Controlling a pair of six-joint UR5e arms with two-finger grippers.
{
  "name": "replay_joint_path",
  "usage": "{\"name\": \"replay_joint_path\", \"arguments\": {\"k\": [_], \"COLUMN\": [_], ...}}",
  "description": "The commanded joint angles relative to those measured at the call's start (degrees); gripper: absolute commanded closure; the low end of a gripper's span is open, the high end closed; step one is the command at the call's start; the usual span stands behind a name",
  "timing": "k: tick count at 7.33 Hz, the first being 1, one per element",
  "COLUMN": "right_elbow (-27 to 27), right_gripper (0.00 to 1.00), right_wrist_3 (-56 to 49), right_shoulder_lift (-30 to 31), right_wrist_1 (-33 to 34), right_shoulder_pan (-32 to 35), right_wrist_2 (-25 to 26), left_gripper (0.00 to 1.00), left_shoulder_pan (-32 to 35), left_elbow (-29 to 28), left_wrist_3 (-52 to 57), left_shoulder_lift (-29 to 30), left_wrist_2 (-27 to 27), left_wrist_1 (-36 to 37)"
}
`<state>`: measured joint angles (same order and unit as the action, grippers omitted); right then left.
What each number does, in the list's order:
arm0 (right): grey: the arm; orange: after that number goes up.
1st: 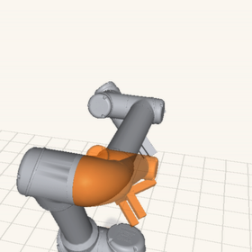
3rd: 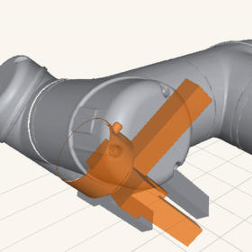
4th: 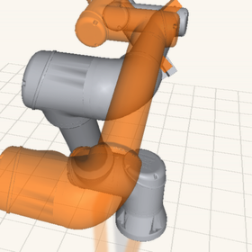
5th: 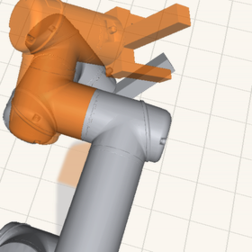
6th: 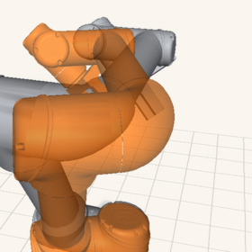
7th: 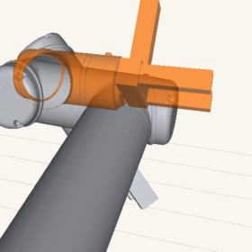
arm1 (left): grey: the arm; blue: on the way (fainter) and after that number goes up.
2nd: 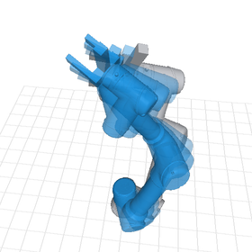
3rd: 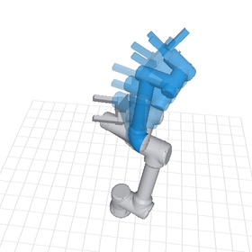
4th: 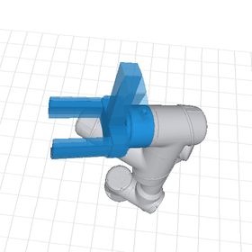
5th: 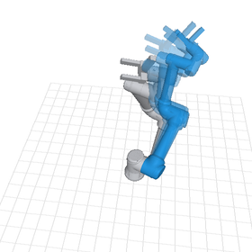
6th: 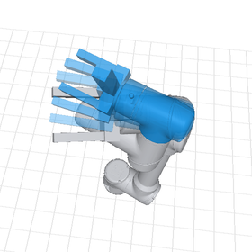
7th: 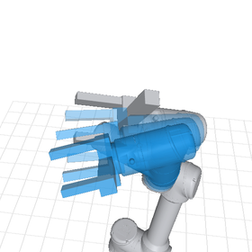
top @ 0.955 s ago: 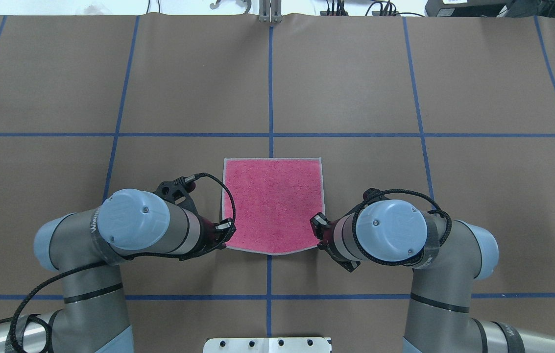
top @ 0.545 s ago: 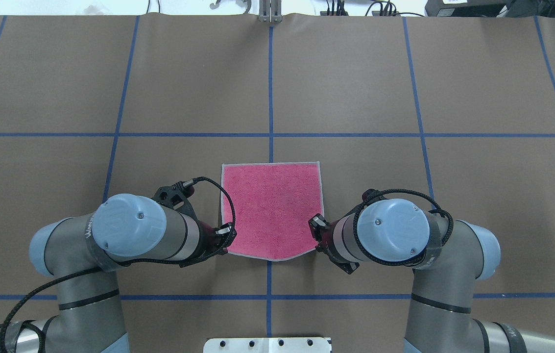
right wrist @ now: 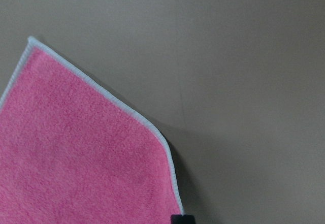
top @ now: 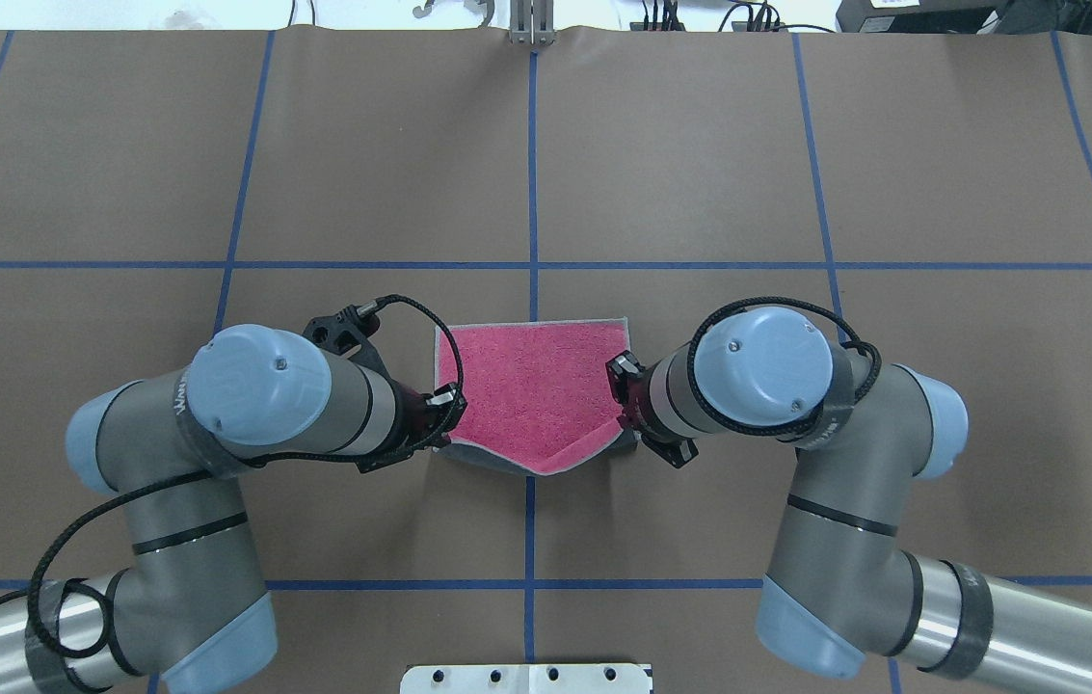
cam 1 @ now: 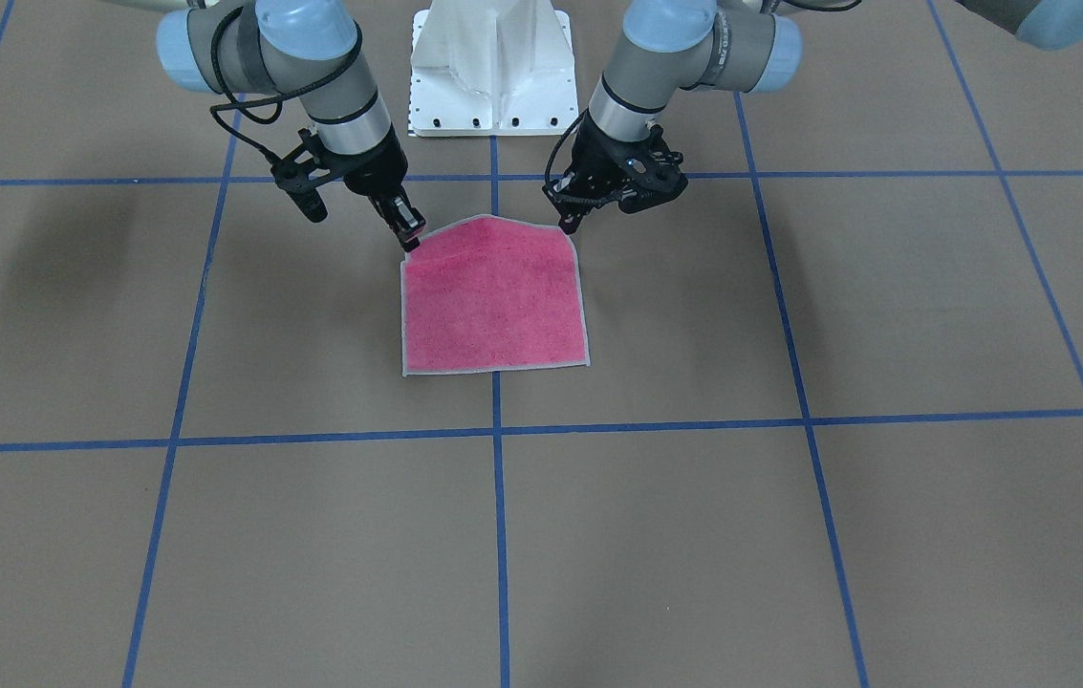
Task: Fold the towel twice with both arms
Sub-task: 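Lift both near corners and fold them over toward the far edge, then lay the folded edge down and open both grippers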
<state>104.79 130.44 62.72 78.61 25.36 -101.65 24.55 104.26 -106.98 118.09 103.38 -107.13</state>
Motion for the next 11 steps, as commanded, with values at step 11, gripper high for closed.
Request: {"name": "replay_joint_path", "arguments": {"k": [11], "right_elbow": [-17.0], "right_gripper": [1.00], "right_wrist_3": [-0.3], "right_shoulder_lift": [-7.9], "right_wrist_1": [-7.8], "right_shoulder_pan": [7.6], "right_wrist_2": [-1.2], "left_gripper": [1.00], "left_shoulder_pan": [8.4], "left_elbow": [-16.4], "left_wrist_3": [1.9], "left_shoulder_lift": [7.5], "left_wrist_2": [0.2], "left_wrist_1": [-4.2]}}
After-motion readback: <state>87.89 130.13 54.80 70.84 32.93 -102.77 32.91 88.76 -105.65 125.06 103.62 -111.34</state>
